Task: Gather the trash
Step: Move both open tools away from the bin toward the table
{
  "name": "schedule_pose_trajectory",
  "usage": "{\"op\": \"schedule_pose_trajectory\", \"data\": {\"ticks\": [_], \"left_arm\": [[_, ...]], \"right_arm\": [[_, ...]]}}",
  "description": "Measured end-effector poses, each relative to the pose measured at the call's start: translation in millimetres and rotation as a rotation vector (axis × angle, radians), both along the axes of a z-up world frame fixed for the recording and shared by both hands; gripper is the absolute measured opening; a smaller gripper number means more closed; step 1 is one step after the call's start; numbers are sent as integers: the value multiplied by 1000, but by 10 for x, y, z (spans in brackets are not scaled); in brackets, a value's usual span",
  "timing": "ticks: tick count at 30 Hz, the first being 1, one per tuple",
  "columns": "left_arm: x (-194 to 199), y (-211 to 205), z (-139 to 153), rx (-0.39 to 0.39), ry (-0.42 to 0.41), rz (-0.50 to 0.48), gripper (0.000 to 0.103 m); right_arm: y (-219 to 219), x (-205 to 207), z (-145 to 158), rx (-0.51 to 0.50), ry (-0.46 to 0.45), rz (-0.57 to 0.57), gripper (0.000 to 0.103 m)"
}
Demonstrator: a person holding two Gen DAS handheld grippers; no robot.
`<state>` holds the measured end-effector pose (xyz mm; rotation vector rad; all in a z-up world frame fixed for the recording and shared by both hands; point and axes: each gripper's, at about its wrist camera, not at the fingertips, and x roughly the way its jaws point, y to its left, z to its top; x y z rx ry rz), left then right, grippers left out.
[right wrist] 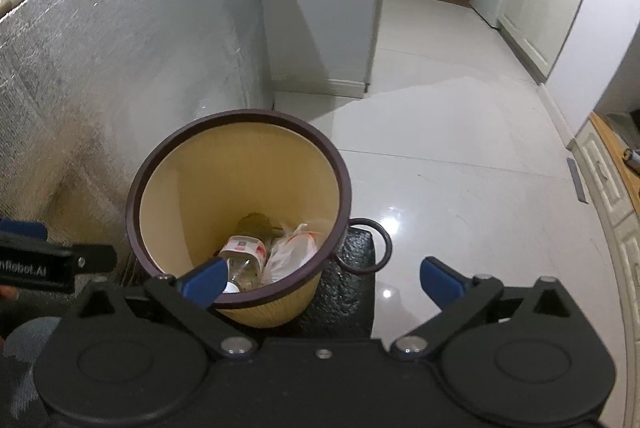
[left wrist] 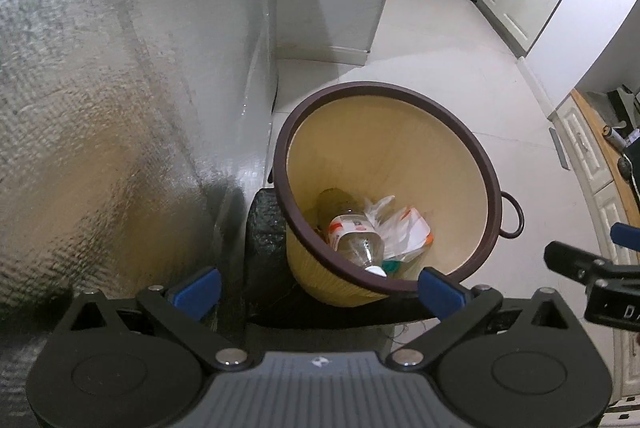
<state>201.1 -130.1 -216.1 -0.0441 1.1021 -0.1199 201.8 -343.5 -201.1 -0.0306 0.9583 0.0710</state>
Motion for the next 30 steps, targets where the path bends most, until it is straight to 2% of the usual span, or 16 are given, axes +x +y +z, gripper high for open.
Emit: {"op": "schedule_pose_trajectory", "data": {"ticks": [8,19,30], "left_arm": [[-173,-12,165,6,-21,-14,103],[-480,-67,586,11,-95,-34,103],[-902,-66,1117,3,-213,-70,103]], "right_arm": [[-23,-132,75,17,6,-33,103],[-109,-431,363,36,-10,-76,103],[-214,-904,819,55,-104,-112,103]]}}
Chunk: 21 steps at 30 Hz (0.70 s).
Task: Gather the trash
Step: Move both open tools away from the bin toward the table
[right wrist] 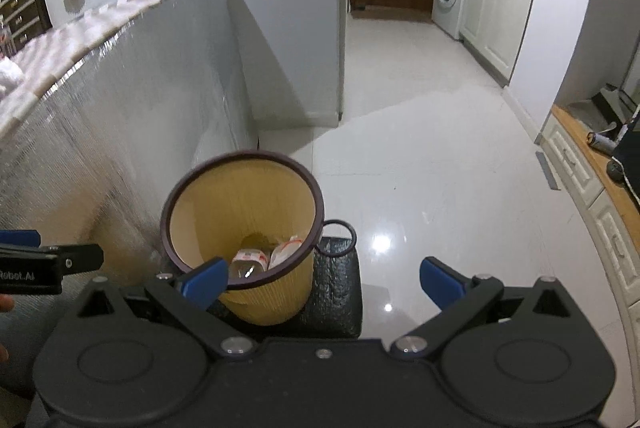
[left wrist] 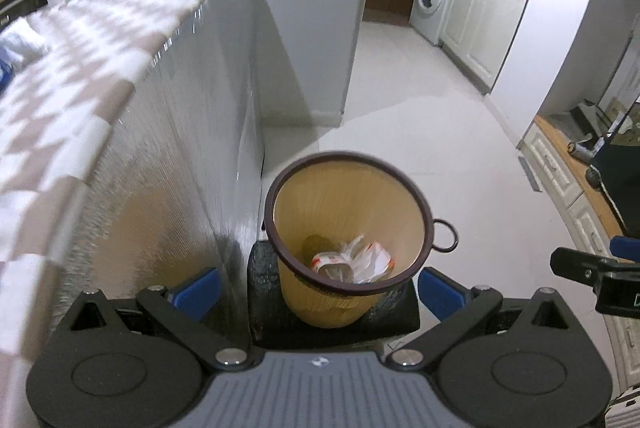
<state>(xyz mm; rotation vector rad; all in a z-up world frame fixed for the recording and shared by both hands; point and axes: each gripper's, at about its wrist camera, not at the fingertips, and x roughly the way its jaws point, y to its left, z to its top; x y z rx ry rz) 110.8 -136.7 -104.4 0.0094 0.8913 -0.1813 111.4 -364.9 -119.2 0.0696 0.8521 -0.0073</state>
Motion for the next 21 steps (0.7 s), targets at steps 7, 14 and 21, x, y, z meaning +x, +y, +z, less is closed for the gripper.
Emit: {"op": "schedule_pose_trajectory", "data": {"ticks": [7,14,21], "left_arm": [[-322,57,411,-1,-109,-17,103],[-618,203,810,-5,-218,-8,103],[-803,470,1073,0,-291,23,103]], "right_arm": [[54,-306,352,16,-82,7,103],[159,-571,739,6,-179,32,103],[330,-710,1042,22,-257,65,103]]}}
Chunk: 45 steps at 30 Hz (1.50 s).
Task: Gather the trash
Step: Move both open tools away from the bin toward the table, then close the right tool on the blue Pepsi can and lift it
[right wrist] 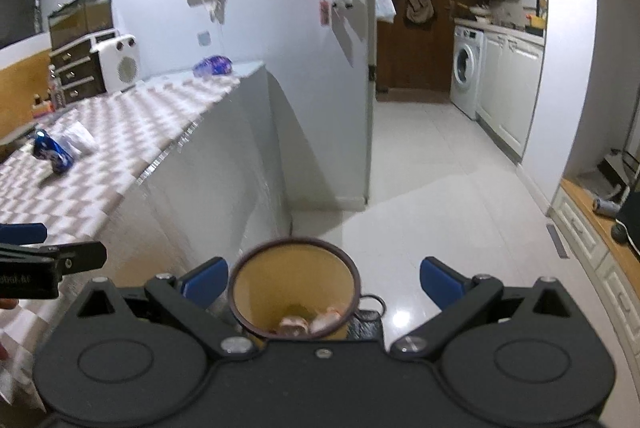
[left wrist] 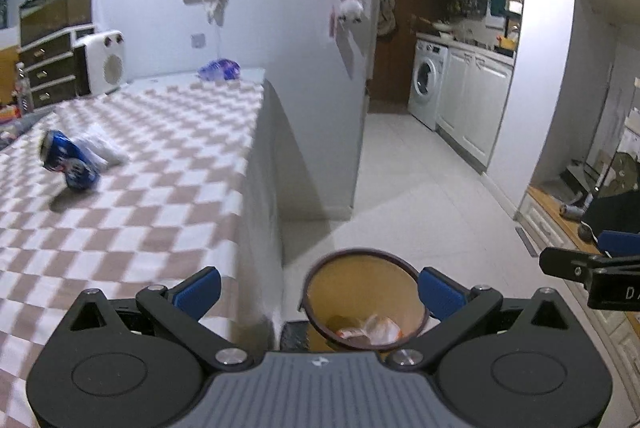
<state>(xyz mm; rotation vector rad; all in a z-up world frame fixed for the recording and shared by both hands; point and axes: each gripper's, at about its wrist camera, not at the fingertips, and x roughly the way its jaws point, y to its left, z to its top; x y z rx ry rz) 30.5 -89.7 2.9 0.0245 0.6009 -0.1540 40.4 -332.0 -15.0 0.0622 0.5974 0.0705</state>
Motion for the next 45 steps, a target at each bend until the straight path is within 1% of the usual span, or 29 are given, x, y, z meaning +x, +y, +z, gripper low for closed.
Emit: {"op": "schedule_pose_trajectory", "data": {"ticks": [7,12,15,19,25,28,31,36,38,40,42,45], "left_arm": [[-3,466,252,0,-60,55,103],[62,867,453,25,-114,88,103],[156,1165,563,31,-132,117,103],[323,1569,710,43,-157,179,103],[696,2130,808,44,-177,244,103],[954,2337,789,60,-180,275,103],[1248,2516,711,58,-158,313,103],[1776,2741,400,70,-100,363,103],[1902,2828,274,61,-107,373,103],[1941,2910,172,18,-132,356,103],[1914,2974,106,-39,-171,307,103],[1848,3008,58,-68,-213,250,103]], "right_arm": [[310,76,206,15,-49,52,103],[616,235,379,23,-74,90,103],[807,346,491,31,-93,111,103],[1084,557,605,44,-108,147,103],[1549,890,707,41,-112,205,103],[1748,1034,741,41,-116,229,103],[1935,1177,755,45,-114,248,103],[2179,1356,734,55,-105,266,103],[2243,1415,713,53,-96,271,103],[2305,1471,683,45,-86,271,103],[2346,1521,656,41,-78,269,103],[2392,1608,608,51,-65,274,103]]}}
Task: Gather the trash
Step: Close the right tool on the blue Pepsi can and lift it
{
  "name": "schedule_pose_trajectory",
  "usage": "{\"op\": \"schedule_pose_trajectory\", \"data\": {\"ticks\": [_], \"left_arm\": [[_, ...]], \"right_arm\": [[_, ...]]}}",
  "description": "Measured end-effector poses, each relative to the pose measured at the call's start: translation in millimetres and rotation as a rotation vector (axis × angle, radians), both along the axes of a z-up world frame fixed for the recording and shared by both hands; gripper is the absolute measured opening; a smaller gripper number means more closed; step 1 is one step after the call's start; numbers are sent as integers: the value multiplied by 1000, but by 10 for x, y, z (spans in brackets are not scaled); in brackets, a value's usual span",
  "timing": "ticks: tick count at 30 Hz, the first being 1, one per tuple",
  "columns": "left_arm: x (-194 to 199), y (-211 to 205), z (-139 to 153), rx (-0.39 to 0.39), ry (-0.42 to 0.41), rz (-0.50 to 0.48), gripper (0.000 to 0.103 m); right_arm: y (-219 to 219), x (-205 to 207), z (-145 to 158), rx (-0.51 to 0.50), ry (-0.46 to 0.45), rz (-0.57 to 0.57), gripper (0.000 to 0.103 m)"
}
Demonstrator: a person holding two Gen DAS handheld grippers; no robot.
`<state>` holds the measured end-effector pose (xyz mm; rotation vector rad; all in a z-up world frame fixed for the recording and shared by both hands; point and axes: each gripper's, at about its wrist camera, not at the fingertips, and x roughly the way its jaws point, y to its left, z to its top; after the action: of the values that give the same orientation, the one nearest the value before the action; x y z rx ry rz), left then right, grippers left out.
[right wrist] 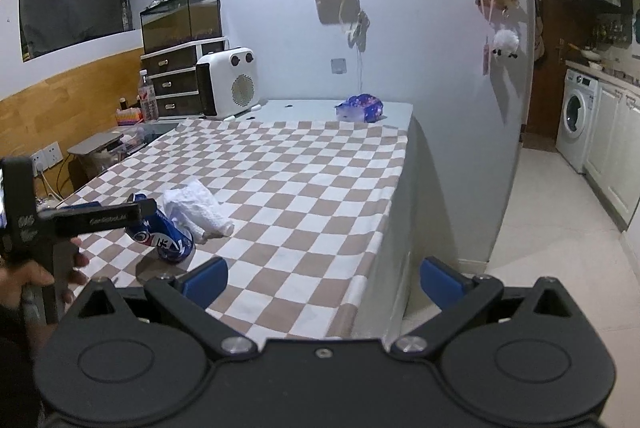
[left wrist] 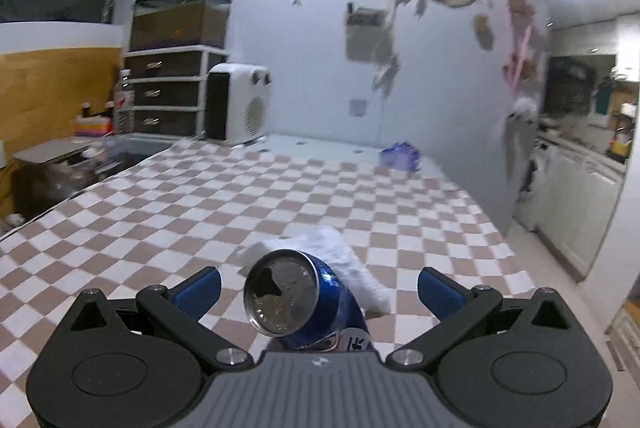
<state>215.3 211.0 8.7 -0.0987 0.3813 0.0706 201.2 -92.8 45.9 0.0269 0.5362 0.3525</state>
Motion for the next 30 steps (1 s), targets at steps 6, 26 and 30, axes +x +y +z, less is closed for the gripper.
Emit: {"op": "schedule_pose_trajectory", "data": {"ticks": [6,26,30], "left_arm": [[-33,105,-94,-38,-27,-57,103],[-102,967,-283,-465,-54,132,103],[-114,1012,-292,-497,-67,148,103]], "right_arm": [[217,230,-104,28,28,9,103],[1998,601,-766,-172,-135,423,85],[2221,696,-850,-210,-158,458,66]]}}
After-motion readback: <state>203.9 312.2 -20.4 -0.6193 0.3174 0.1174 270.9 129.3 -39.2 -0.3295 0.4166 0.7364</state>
